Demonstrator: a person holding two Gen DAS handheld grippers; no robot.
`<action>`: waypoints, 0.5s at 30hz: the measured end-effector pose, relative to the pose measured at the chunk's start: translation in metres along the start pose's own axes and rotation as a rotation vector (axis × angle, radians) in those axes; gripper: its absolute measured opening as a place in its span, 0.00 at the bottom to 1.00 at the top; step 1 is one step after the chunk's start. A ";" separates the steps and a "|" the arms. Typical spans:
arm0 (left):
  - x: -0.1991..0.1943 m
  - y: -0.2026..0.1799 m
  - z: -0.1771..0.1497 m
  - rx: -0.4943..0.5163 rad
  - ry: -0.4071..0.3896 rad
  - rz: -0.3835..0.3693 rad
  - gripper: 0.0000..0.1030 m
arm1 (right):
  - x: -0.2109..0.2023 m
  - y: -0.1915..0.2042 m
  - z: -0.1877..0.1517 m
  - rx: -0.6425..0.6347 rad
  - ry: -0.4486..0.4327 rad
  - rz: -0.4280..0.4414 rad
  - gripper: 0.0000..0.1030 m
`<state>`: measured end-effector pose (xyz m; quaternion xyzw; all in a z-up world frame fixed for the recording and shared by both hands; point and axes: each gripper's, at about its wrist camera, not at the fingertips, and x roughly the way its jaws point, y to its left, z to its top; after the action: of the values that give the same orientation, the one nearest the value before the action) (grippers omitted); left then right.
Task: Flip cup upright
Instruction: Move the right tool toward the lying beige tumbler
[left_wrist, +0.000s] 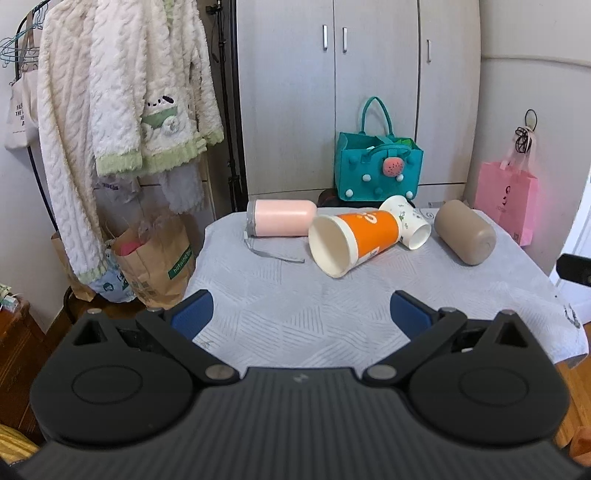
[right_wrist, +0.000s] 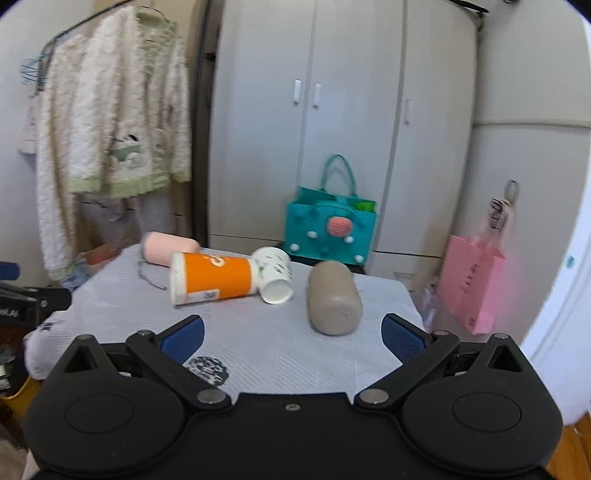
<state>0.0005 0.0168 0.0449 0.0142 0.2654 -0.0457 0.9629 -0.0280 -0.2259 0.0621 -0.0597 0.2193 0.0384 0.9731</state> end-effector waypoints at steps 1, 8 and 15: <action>-0.001 0.003 0.002 -0.009 -0.011 -0.004 1.00 | -0.002 -0.003 0.001 -0.003 -0.007 0.026 1.00; -0.012 0.003 0.009 0.024 -0.115 -0.005 1.00 | -0.008 -0.015 0.008 -0.018 -0.047 0.199 1.00; 0.003 -0.004 0.015 0.009 -0.067 -0.068 1.00 | 0.014 -0.013 0.018 -0.058 0.039 0.230 1.00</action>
<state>0.0101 0.0123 0.0566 0.0080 0.2331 -0.0800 0.9691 -0.0065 -0.2355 0.0730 -0.0631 0.2425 0.1548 0.9556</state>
